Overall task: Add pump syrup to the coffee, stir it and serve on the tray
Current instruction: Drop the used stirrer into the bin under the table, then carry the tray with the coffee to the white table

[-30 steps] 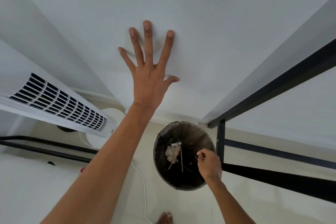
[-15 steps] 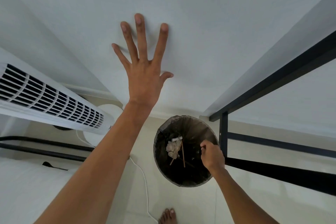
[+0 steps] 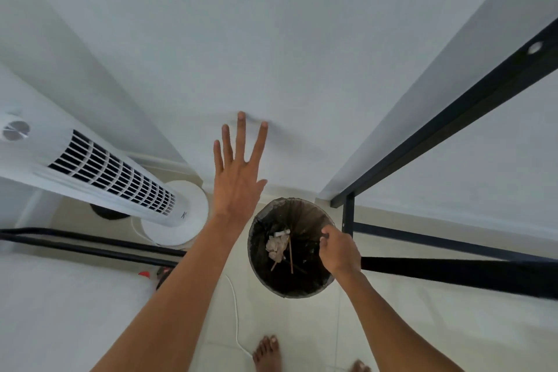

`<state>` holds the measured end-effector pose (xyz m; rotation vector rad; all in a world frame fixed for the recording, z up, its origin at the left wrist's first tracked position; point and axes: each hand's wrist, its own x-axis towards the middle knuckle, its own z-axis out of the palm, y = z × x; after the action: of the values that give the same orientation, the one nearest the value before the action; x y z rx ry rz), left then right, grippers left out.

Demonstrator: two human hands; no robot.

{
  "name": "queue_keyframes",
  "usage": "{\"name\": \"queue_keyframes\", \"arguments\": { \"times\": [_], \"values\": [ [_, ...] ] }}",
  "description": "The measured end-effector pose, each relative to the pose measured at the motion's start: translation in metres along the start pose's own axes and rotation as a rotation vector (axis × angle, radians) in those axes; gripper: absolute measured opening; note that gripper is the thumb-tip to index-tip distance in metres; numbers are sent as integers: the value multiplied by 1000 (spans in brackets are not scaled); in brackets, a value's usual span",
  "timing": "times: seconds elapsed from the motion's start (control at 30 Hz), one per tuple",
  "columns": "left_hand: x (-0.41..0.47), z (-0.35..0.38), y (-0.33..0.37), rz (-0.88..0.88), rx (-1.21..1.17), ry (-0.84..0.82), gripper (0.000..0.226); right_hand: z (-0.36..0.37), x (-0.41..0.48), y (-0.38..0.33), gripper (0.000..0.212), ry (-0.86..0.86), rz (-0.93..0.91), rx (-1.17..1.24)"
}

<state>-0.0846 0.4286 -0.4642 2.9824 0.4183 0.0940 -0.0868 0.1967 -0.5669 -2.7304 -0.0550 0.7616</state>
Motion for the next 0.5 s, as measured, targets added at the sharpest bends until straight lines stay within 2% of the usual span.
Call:
{"name": "queue_keyframes", "arguments": {
  "times": [0.1, 0.17, 0.33, 0.5],
  "values": [
    [-46, -27, 3, -3, 32, -277, 104, -44, -39, -21, 39, -16, -4, 17],
    [-81, -57, 7, -42, 12, -399, 98, -80, -73, -38, 43, -21, -18, 32],
    [-128, -163, 23, -89, 17, -509, 87, -185, -160, -88, 48, 34, -151, 21],
    [-130, -279, 33, -96, -12, -434, 74, -284, -232, -136, 55, 244, -292, -11]
  ]
}}
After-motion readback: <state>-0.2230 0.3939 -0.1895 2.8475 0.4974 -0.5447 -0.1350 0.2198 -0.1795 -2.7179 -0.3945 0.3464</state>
